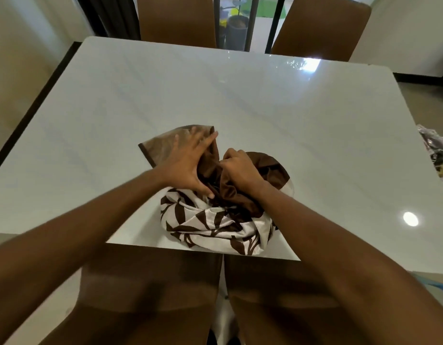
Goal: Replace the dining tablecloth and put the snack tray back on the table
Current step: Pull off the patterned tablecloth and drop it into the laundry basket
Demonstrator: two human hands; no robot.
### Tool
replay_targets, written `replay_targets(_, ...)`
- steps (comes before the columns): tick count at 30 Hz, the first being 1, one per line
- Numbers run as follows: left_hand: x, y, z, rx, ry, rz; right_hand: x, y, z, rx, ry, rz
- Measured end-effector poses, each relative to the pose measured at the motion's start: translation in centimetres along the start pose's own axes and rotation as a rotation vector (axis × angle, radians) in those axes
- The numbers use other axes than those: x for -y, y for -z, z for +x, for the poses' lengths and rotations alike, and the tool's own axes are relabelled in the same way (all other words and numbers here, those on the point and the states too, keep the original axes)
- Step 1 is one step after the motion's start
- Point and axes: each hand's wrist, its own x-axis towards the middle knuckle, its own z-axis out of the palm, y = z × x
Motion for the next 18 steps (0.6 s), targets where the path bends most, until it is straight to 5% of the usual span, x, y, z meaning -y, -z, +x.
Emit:
replay_targets(4, -0.3, -1.6, 1.1, 0.316, 0.093, -0.137, -0.3, -0.2, -1.7, -0.079, -0.031, 0.093)
replay_targets(10, -3.2, -4.8, 0.1, 0.191, 0.080, -0.193, -1.6, 2.7, -2.7, -0.019, -0.330, 0.516)
replay_targets(15, -4.2, -5.3, 0.3, 0.170, 0.075, -0.105, -3.1, 6.2, -5.6, 0.267, -0.210, 0.450)
replay_targets(18, -4.3, -4.6, 0.8, 0.122, -0.018, -0.094, -2.2, 4.3, -8.9, 0.426, -0.066, 0.138)
